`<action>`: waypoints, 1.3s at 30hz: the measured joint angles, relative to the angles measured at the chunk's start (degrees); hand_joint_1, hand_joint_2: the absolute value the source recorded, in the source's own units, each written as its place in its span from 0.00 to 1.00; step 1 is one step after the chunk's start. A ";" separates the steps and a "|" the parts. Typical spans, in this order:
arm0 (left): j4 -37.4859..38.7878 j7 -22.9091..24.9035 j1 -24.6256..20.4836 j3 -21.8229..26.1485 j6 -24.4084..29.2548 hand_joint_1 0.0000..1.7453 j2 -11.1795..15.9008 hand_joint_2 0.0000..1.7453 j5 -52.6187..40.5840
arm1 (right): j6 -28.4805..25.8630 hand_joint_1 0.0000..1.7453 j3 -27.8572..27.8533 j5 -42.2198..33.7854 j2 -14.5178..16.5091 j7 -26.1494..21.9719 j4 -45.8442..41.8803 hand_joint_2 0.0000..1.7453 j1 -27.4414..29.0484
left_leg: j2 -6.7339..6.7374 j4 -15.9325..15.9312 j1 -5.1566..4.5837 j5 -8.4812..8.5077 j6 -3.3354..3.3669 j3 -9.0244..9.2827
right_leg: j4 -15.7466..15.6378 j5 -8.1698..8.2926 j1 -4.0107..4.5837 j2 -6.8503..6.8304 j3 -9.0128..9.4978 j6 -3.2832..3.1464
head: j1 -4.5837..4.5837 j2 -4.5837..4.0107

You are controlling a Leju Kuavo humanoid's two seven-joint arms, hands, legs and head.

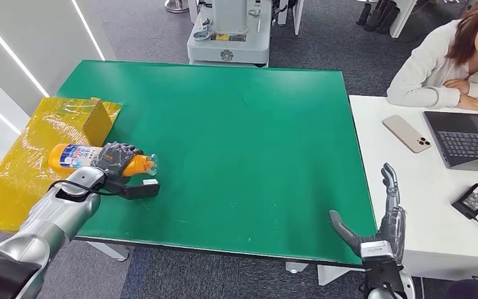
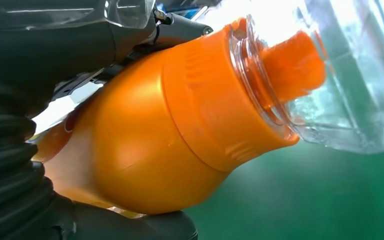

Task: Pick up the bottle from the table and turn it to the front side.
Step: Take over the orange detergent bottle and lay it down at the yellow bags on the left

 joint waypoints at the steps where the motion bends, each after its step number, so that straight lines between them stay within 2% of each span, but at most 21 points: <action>1: 0.15 0.36 0.12 0.04 -0.29 1.00 -0.04 1.00 0.17 | 0.02 0.00 -0.15 -0.01 -0.01 -0.02 0.07 1.00 0.11 | 0.00 0.00 0.00 0.00 0.00 0.00 | 0.00 0.00 0.00 0.00 0.00 0.00 | 0.00 0.00; 15: 1.69 3.20 1.54 1.76 -1.49 0.99 -0.17 1.00 1.43 | 0.04 0.00 -0.50 0.06 -0.01 -0.17 0.98 1.00 0.41 | 0.00 -0.01 0.00 0.01 -0.01 0.01 | 0.02 0.00 0.00 0.00 0.01 -0.01 | 0.00 0.00; 16: 1.70 3.34 1.67 1.77 -1.10 0.89 -0.15 1.00 1.28 | 0.04 0.00 -0.51 0.08 -0.01 -0.17 0.98 1.00 0.43 | 0.00 -0.01 0.00 0.01 -0.01 0.01 | 0.02 0.01 0.00 0.00 0.01 -0.01 | 0.00 0.00; 19: 1.71 3.45 2.35 1.78 1.24 0.15 -0.10 1.00 0.89 | 0.08 0.00 -0.52 0.19 -0.01 -0.17 1.01 1.00 0.52 | 0.00 -0.01 0.00 0.02 -0.03 0.02 | 0.04 0.01 0.00 0.00 0.01 -0.02 | -0.01 0.00; 20: 1.72 3.44 2.65 1.78 2.30 0.00 -0.11 1.00 0.84 | 0.09 0.00 -0.53 0.23 -0.01 -0.17 1.03 1.00 0.57 | 0.00 -0.01 0.00 0.02 -0.03 0.02 | 0.04 0.01 0.00 0.00 0.01 -0.02 | -0.01 0.00; 26: 1.86 2.94 3.94 1.84 8.39 0.00 -0.68 1.00 0.82 | 0.14 0.00 -0.52 0.54 -0.04 -0.09 1.12 1.00 0.64 | -0.02 -0.01 0.00 0.03 -0.05 0.02 | 0.04 0.01 0.00 -0.02 0.01 -0.02 | -0.01 0.00; 39: 1.94 -0.04 3.96 3.04 10.96 0.00 -4.36 1.00 1.62 | 0.15 0.00 -0.52 0.59 -0.09 0.05 1.76 1.00 0.33 | -0.13 0.00 -0.01 0.10 -0.07 0.02 | 0.03 0.05 -0.02 -0.12 0.04 -0.07 | -0.01 0.00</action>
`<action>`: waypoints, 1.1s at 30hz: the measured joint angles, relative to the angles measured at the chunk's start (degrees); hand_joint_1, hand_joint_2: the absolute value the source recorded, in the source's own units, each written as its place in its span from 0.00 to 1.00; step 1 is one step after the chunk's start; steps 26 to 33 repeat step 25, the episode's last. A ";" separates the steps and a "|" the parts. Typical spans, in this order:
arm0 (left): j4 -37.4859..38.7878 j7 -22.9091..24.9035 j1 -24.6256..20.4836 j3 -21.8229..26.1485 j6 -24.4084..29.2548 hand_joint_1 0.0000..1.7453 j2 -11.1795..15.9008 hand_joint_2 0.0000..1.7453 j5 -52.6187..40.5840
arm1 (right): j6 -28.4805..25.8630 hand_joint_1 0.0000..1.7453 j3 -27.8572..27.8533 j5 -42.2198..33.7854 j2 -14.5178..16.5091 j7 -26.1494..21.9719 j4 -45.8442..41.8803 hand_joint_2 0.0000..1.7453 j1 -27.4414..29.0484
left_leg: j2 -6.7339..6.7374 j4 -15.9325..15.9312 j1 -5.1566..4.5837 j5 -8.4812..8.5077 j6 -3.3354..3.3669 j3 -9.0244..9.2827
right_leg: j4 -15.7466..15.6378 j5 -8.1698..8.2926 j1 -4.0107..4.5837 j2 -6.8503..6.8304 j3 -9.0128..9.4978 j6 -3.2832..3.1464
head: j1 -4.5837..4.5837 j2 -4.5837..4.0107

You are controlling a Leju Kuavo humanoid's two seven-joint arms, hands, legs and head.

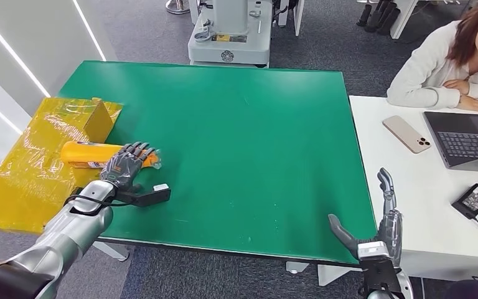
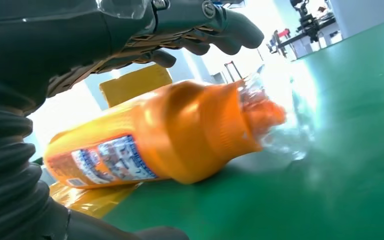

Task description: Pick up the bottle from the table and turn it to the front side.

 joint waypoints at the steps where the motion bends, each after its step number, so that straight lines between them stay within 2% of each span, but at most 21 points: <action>1: 0.01 -0.20 0.02 0.09 0.25 0.00 -0.30 1.00 0.04 | -0.02 0.00 -0.01 0.00 0.00 0.07 0.00 1.00 0.00 | 0.00 0.00 0.00 0.00 0.00 0.00 | 0.00 0.00 0.00 0.00 0.00 0.00 | 0.01 0.00; 5: 0.01 -1.01 0.14 0.64 1.37 0.00 -1.67 1.00 0.27 | -0.03 0.00 -0.01 0.01 0.00 0.43 0.00 1.00 0.01 | 0.01 0.00 0.01 0.00 -0.01 0.00 | 0.00 0.00 0.01 0.01 -0.02 0.00 | 0.00 0.00; 9: -0.07 -3.71 0.21 2.13 5.51 0.00 -3.50 1.00 2.51 | -0.03 0.00 -0.04 0.01 0.00 0.87 0.00 1.00 0.03 | 0.01 0.00 0.00 0.00 -0.01 -0.01 | 0.00 0.00 0.01 0.02 -0.04 0.00 | 0.00 0.00; 13: -1.45 -11.32 0.46 5.37 10.19 0.00 -6.38 1.00 10.77 | -0.11 0.00 -0.07 0.01 0.00 1.00 0.00 1.00 0.27 | 0.00 0.01 0.00 0.00 0.00 -0.02 | -0.02 0.00 0.00 0.00 -0.04 0.00 | 0.01 0.00; 16: -5.17 -17.86 1.56 8.18 10.85 0.00 -9.28 1.00 19.08 | -0.22 0.00 -0.13 0.00 0.01 1.06 0.00 1.00 0.59 | 0.01 0.01 -0.02 0.00 0.00 -0.02 | -0.03 0.01 -0.01 0.01 -0.04 0.00 | 0.01 0.00; 20: -14.15 -20.53 4.87 9.16 8.40 0.00 -12.66 1.00 28.20 | -0.32 0.00 -0.28 -0.05 0.03 1.14 0.00 1.00 0.82 | 0.02 0.02 -0.02 -0.01 0.00 -0.03 | -0.04 0.01 -0.02 0.02 -0.04 0.01 | 0.01 0.00; 25: -31.28 -21.39 12.60 7.85 -2.90 0.00 -16.17 1.00 46.16 | 0.13 0.00 -0.59 -0.83 0.12 1.13 0.08 1.00 1.25 | 0.03 0.01 -0.02 -0.04 0.00 -0.04 | -0.06 -0.01 -0.02 0.04 -0.05 0.01 | 0.00 0.00; 33: -31.28 -21.39 12.60 7.85 -2.90 0.00 -16.17 1.00 46.16 | 0.13 0.00 -0.59 -0.83 0.12 1.13 0.08 1.00 1.25 | 0.03 0.01 -0.02 -0.04 0.00 -0.04 | -0.06 -0.01 -0.02 0.04 -0.05 0.01 | 0.00 0.00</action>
